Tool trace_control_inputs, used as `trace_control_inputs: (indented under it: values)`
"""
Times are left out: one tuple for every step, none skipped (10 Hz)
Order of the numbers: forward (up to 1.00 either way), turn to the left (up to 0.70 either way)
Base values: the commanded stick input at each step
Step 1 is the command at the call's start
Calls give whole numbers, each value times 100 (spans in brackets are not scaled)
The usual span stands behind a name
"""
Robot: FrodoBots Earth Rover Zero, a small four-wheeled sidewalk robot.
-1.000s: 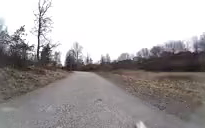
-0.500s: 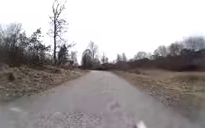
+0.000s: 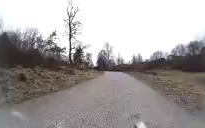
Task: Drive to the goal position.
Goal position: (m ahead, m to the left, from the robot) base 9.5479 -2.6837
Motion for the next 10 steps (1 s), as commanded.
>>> trace_control_inputs:
  values:
    - [70, -14]
    - [70, -35]
    - [70, -35]
    - [70, -9]
    - [70, 0]
    - [70, -5]
    - [70, -34]
    - [70, -35]
    - [70, -35]
    - [70, -35]
